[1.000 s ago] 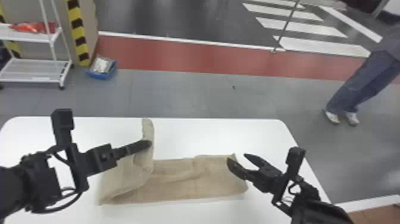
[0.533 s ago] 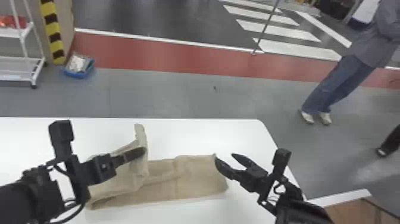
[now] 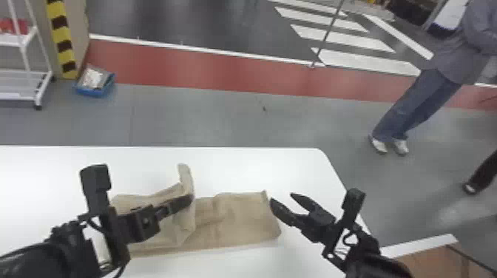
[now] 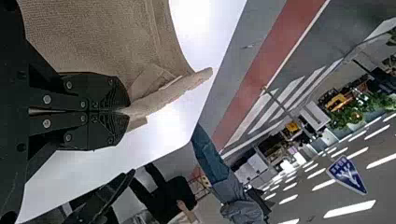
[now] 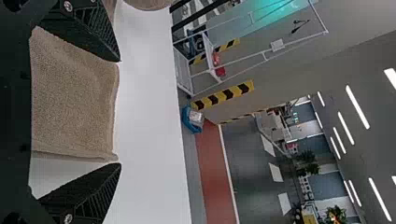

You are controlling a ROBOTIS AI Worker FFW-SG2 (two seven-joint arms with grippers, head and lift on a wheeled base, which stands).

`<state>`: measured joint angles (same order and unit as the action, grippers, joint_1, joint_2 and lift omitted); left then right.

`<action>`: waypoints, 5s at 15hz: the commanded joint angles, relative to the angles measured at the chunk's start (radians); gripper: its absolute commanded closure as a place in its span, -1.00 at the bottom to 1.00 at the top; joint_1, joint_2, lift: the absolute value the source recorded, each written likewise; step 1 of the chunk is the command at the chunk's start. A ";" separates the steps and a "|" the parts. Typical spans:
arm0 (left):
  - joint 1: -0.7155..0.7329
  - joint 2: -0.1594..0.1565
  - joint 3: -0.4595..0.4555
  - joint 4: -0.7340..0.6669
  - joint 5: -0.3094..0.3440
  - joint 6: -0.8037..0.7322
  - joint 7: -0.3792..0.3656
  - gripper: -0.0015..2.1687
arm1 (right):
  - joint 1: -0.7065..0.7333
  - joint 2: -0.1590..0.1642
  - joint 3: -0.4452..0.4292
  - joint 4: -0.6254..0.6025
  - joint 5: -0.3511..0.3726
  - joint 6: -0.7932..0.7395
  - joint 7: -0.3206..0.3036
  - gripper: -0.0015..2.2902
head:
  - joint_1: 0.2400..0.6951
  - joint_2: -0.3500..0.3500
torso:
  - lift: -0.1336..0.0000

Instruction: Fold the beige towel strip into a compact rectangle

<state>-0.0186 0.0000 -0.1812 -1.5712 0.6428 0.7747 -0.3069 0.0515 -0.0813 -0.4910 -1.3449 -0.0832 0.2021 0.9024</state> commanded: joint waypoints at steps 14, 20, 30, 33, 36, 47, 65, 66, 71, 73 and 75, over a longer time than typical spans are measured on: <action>0.046 0.000 -0.034 0.022 0.023 0.001 -0.064 -0.97 | 0.060 0.037 0.057 -0.137 -0.047 0.175 -0.022 -0.92 | 1.00 -1.00 | 1.00; 0.106 0.041 0.088 -0.041 0.008 0.019 -0.106 -0.97 | 0.177 0.074 0.313 -0.264 -0.043 0.184 -0.310 -0.73 | 1.00 -0.94 | 1.00; 0.154 0.054 0.147 -0.067 0.008 0.041 -0.164 -0.97 | 0.197 0.072 0.456 -0.342 -0.029 0.343 -0.531 -0.48 | 1.00 -0.45 | 1.00; 0.157 0.052 0.137 -0.067 0.008 0.041 -0.164 -0.97 | 0.169 0.074 0.457 -0.326 -0.026 0.365 -0.536 -0.39 | 1.00 -0.46 | 1.00; 0.163 0.054 0.144 -0.069 0.009 0.041 -0.166 -0.97 | 0.163 0.074 0.454 -0.326 -0.029 0.380 -0.539 0.02 | 1.00 -0.48 | 1.00; 0.163 0.051 0.143 -0.064 0.011 0.044 -0.163 -0.97 | 0.185 0.068 0.324 -0.338 -0.047 0.125 -0.330 0.24 | 1.00 -0.49 | 1.00; 0.218 0.054 0.140 -0.130 0.008 0.108 -0.167 -0.97 | 0.130 0.072 0.301 -0.278 0.016 0.395 -0.428 -0.84 | 1.00 -0.74 | 1.00; 0.221 0.054 0.140 -0.133 0.008 0.108 -0.169 -0.97 | 0.117 0.072 0.301 -0.276 0.020 0.402 -0.433 -0.83 | 1.00 -0.75 | 1.00; 0.232 0.054 0.143 -0.138 0.009 0.105 -0.172 -0.97 | 0.071 0.072 0.305 -0.227 0.016 0.402 -0.461 -0.79 | 1.00 -0.77 | 1.00; 0.235 0.052 0.143 -0.136 0.009 0.105 -0.173 -0.97 | 0.059 0.072 0.319 -0.217 0.016 0.402 -0.470 -0.75 | 1.00 -0.77 | 1.00; 0.236 0.052 0.141 -0.136 0.008 0.105 -0.176 -0.97 | 0.050 0.072 0.330 -0.217 0.014 0.411 -0.477 -0.75 | 1.00 -0.76 | 1.00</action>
<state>0.2168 0.0522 -0.0392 -1.7075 0.6514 0.8798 -0.4830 0.1071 -0.0092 -0.1695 -1.5626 -0.0680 0.6070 0.4279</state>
